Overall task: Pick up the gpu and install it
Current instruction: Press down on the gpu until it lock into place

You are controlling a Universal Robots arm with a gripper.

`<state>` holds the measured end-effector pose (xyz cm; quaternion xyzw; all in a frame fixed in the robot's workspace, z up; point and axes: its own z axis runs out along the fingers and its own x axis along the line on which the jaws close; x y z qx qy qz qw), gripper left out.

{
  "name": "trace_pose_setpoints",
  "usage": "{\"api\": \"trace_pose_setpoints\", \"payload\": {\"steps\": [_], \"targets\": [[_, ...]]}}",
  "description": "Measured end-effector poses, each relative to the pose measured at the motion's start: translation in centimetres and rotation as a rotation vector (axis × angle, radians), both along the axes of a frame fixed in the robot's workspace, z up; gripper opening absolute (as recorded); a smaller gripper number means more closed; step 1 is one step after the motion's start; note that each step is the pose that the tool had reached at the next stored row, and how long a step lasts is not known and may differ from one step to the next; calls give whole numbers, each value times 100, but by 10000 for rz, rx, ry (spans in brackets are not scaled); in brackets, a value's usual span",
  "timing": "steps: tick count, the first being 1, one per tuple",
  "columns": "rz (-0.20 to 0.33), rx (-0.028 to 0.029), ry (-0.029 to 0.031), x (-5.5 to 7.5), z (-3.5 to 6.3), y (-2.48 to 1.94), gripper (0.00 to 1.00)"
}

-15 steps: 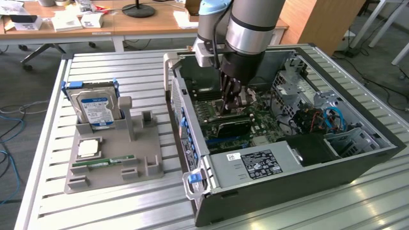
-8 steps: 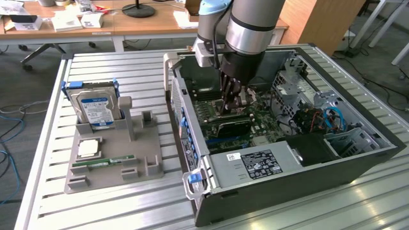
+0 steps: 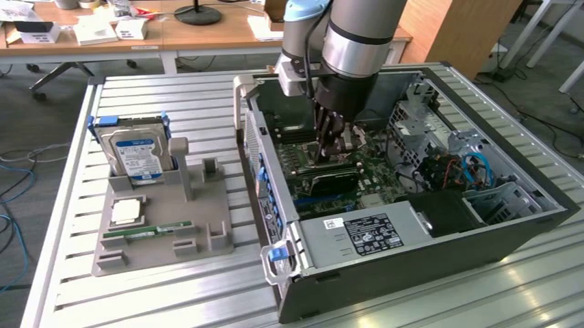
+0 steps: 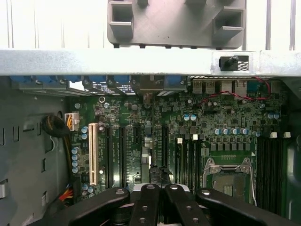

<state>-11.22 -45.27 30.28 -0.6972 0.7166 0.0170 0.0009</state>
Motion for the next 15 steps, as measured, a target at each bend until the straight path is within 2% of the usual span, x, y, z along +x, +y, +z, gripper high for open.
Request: {"api": "trace_pose_setpoints", "payload": {"steps": [5,9,15], "targets": [[13,0,0,-2,0,-3,11],[14,0,0,-1,0,-30,11],[14,0,0,-1,-2,-31,11]]}}
